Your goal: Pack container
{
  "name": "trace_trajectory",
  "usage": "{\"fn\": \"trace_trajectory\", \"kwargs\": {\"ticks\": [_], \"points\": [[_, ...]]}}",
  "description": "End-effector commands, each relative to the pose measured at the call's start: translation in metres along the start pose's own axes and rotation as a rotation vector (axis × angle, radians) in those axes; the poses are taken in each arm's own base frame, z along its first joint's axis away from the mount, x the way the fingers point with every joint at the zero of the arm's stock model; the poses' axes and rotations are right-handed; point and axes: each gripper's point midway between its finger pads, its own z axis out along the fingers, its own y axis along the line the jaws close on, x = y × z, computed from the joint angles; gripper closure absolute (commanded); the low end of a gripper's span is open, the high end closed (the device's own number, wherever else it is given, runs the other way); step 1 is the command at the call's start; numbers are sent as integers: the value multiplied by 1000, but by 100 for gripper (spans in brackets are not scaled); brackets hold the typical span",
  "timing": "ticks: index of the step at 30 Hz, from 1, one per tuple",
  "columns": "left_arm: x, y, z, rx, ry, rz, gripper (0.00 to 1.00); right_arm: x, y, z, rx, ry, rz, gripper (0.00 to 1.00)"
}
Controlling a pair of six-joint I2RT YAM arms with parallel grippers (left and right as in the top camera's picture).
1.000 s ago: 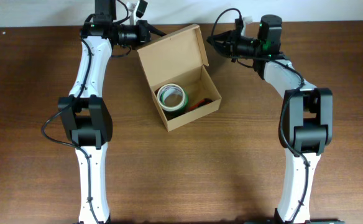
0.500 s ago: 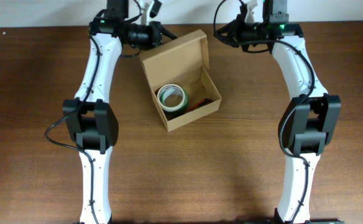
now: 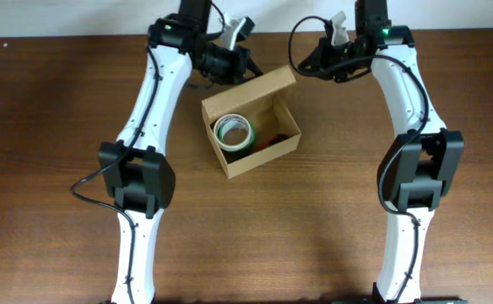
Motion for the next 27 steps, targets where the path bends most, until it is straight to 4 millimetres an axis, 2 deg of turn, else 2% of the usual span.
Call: {"fn": "trace_trajectory", "kwargs": {"ticks": [1, 5, 11, 15, 21, 27], "points": [[4, -16, -6, -75, 12, 84, 98, -8, 15, -13, 95, -44, -172, 96], [20, -10, -3, -133, 74, 57, 98, -10, 26, -30, 125, -62, -207, 96], [44, -1, -9, -223, 164, 8, 98, 2, 22, -43, 215, -19, -243, 96], [59, 3, -24, -317, 213, -16, 98, 19, 14, -44, 274, 48, -235, 96], [79, 7, -47, -436, 280, -41, 98, 52, 19, -35, 328, 168, -274, 96], [94, 3, -51, -463, 341, -52, 98, 87, 34, -31, 367, 278, -289, 96]]}}
